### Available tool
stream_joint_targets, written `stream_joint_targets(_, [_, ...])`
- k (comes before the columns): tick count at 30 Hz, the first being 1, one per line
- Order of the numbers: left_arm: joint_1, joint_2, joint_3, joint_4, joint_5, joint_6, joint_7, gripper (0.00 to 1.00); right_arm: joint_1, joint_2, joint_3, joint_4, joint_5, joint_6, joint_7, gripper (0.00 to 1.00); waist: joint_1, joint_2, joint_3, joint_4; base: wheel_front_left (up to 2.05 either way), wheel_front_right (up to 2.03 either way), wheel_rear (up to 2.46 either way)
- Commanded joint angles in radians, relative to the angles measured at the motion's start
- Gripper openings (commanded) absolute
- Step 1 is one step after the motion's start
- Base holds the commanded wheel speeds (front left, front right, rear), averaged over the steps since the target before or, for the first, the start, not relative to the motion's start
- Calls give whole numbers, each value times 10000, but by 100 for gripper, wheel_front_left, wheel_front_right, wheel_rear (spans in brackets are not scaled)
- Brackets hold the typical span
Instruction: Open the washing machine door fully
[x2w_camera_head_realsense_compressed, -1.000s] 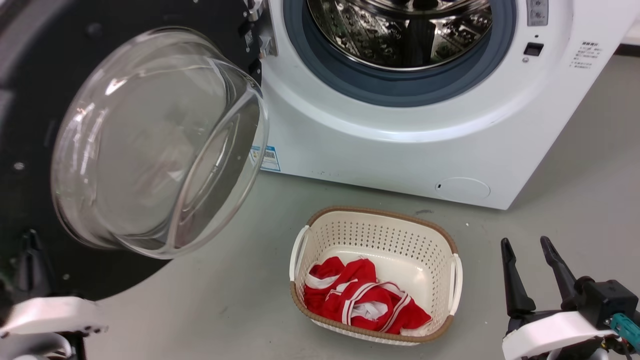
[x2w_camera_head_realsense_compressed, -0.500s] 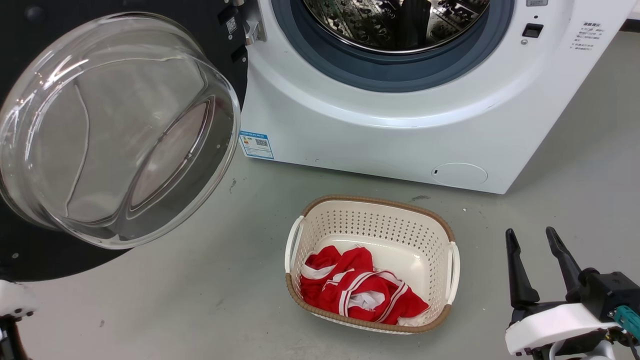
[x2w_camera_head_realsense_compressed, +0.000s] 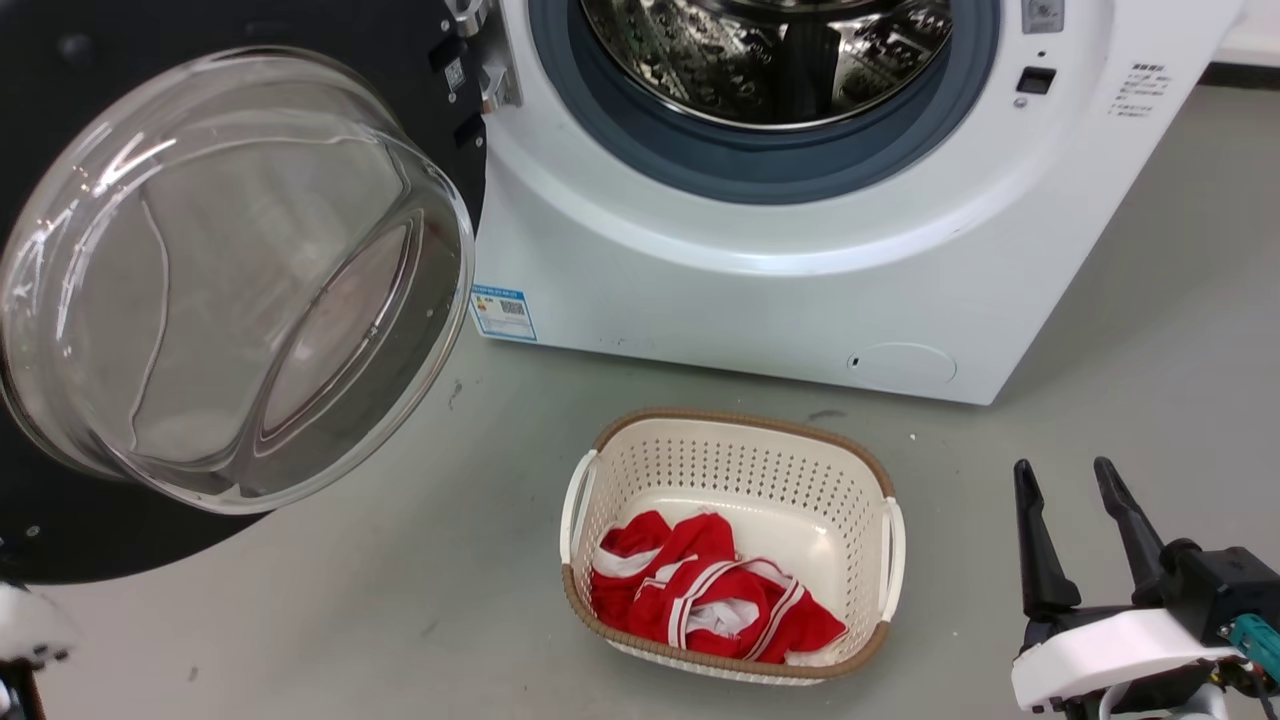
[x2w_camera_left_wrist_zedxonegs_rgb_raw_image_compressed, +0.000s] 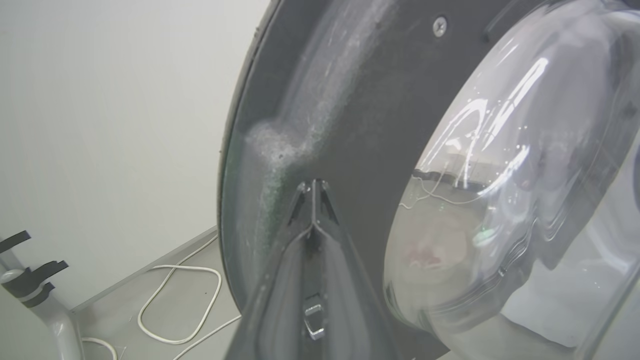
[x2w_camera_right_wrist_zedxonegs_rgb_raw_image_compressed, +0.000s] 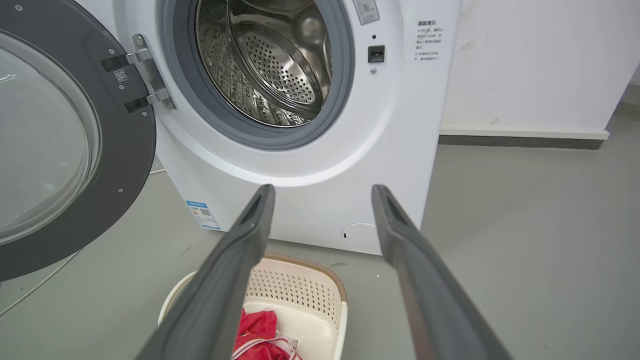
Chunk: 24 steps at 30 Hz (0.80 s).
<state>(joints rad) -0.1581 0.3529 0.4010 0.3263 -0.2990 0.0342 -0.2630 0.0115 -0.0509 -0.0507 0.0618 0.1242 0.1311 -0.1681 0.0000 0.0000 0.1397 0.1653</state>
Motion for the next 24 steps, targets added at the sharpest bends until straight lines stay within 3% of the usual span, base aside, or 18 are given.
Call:
stream_joint_targets(1, [299,-172,82,-199,141,-61,-22,0,17,17,37,71,69,-6,-61,100,0,0,-184,-66,0,0,0])
stream_joint_targets(13, [2351,-2050,-738,-2498,1226,-312,-23,0,256,17,182,367,168,-6,-208,100,0,0,-943,-161,0,0,0])
stream_joint_targets(14, [2450,-2182,-872,-2571,1294,-333,-23,42,261,15,192,376,157,-6,-212,100,0,0,-985,-169,0,0,0])
stream_joint_targets(16, [2552,-2344,-1099,-2720,1372,-377,-23,93,266,15,194,342,138,-6,-244,100,0,0,-1043,-193,0,0,0])
stream_joint_targets(17, [2575,-2428,-1220,-2781,1402,-400,-23,100,271,17,201,333,135,-6,-248,100,0,0,-1087,-213,0,0,0])
stream_joint_targets(24, [2385,-2662,-1927,-2961,1570,-518,-23,100,283,17,239,167,148,-6,-200,100,0,0,-1209,-492,0,0,0])
